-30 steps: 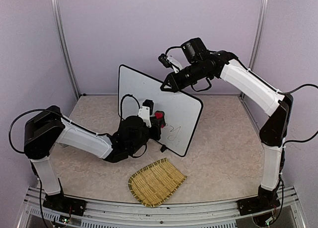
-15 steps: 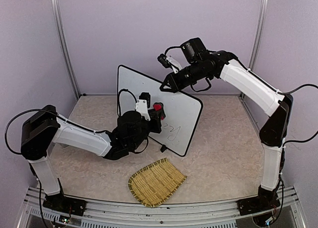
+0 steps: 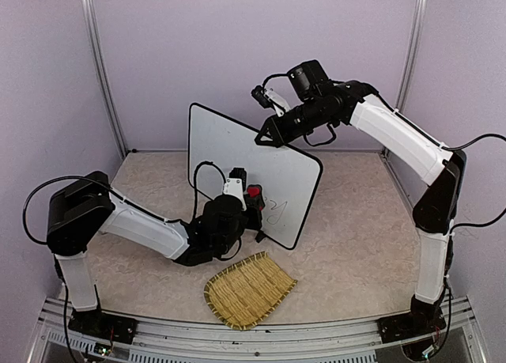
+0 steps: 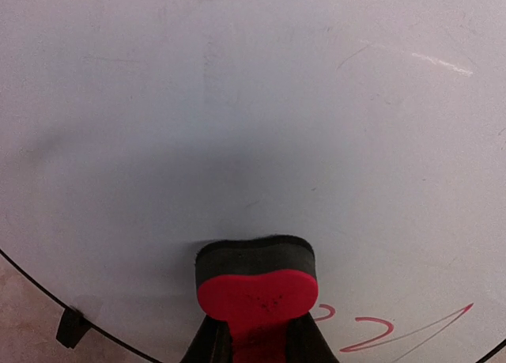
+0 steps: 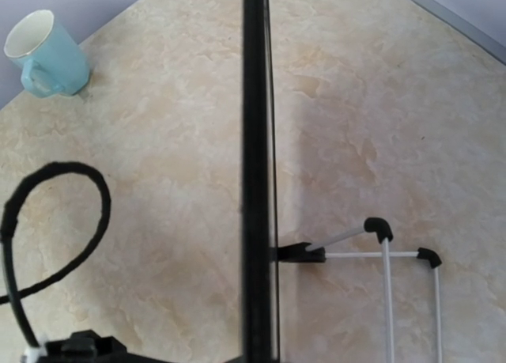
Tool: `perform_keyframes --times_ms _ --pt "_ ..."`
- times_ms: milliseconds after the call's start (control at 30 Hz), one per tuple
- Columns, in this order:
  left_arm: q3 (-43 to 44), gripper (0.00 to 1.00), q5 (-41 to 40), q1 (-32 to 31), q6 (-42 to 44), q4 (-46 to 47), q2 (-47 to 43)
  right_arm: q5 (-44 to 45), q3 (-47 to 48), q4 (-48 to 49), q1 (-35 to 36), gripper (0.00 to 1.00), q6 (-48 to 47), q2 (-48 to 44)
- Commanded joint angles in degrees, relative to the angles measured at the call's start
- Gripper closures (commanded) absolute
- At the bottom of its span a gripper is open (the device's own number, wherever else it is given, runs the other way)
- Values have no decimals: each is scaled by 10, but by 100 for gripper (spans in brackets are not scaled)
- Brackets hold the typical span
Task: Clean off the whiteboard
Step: Erase the center of the whiteboard.
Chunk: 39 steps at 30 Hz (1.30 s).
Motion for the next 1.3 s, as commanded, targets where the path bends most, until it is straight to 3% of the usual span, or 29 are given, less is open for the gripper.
perform_keyframes --times_ms 0,533,933,1267 --pt "-9 80 10 5 -6 -38 33 -98 -35 -57 39 100 27 55" --pt "-20 81 20 4 -12 -5 14 -96 -37 -57 39 100 27 53" --pt "38 80 -18 22 88 9 -59 -95 -37 -57 40 100 27 52" --pt "9 80 44 6 66 25 -26 -96 -35 -57 40 100 24 54"
